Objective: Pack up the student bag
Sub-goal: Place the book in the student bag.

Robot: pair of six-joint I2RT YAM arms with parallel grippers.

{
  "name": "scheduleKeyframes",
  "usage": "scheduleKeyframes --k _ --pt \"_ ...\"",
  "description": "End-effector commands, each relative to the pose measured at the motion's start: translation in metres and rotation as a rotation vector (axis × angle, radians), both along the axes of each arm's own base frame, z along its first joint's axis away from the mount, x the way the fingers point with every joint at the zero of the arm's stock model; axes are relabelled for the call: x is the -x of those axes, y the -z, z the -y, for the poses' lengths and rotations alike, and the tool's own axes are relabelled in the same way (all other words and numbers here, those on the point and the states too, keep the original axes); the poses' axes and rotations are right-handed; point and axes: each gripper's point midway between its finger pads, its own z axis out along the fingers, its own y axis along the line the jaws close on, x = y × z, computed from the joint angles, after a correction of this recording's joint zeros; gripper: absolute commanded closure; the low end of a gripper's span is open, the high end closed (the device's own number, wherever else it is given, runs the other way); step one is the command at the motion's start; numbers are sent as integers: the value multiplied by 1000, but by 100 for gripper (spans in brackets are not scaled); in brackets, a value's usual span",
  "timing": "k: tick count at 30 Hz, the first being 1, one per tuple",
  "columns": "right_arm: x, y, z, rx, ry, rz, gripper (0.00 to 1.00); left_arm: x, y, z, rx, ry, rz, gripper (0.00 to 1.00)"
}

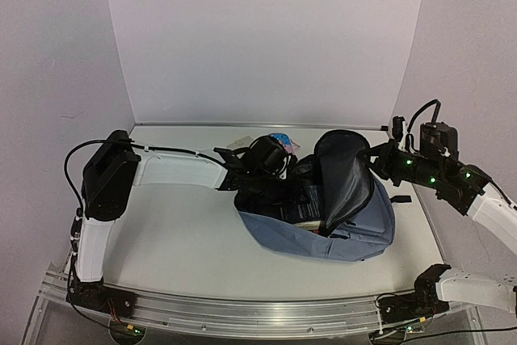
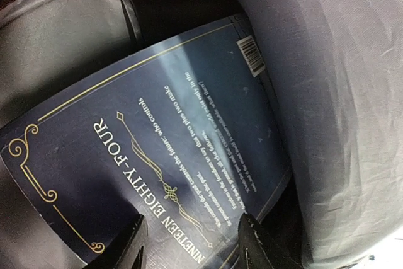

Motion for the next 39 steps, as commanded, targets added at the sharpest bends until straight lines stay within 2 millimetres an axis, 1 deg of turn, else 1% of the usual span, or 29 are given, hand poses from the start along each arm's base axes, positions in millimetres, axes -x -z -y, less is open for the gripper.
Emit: scheduleKeyframes --k 1,4,6,8,10,12,13,15,17,20,23,26,29,31,33,34,36,39 --pt "-6 -22 1 -31 15 85 100 -10 -33 -11 3 -66 109 46" --pt "-6 -22 1 -32 15 83 100 -8 -31 -29 -26 -103 115 40" --pt "-6 -21 1 -31 16 81 100 -6 -26 -38 -54 -119 107 37" --pt "-6 -21 1 -33 17 80 100 -3 -21 -45 -70 -130 95 35" --pt "-5 -21 1 -34 17 81 100 0 -16 -45 -61 -127 77 34" --pt "-5 -21 1 -35 17 81 100 2 -12 -40 -52 -108 58 35" --pt "-5 -21 1 -35 17 82 100 4 -10 -36 -47 -92 45 37" --pt "-5 -22 2 -37 17 84 100 7 -7 -25 -31 -59 20 45" --pt "-4 -24 2 -40 16 89 100 6 -4 -16 -19 -40 10 50" --pt "-4 -25 3 -42 19 92 100 6 -2 -4 2 -20 -7 52" --pt "-3 -26 3 -43 19 95 100 7 -9 11 42 2 -2 55" --pt "-3 -26 3 -42 20 95 100 7 -9 23 57 20 1 55" --pt "-3 -25 3 -41 21 92 100 10 -16 36 97 45 13 55" --pt "-4 -23 3 -39 21 88 100 12 -20 40 113 57 20 55" --pt "-4 -22 3 -37 19 86 100 10 -22 36 98 39 44 54" --pt "-4 -22 3 -37 20 87 100 7 -25 31 83 19 63 52" --pt "-4 -21 3 -35 20 87 100 2 -32 14 46 -32 107 46" --pt "-4 -19 3 -33 20 81 100 -2 -37 -10 -14 -88 148 34"
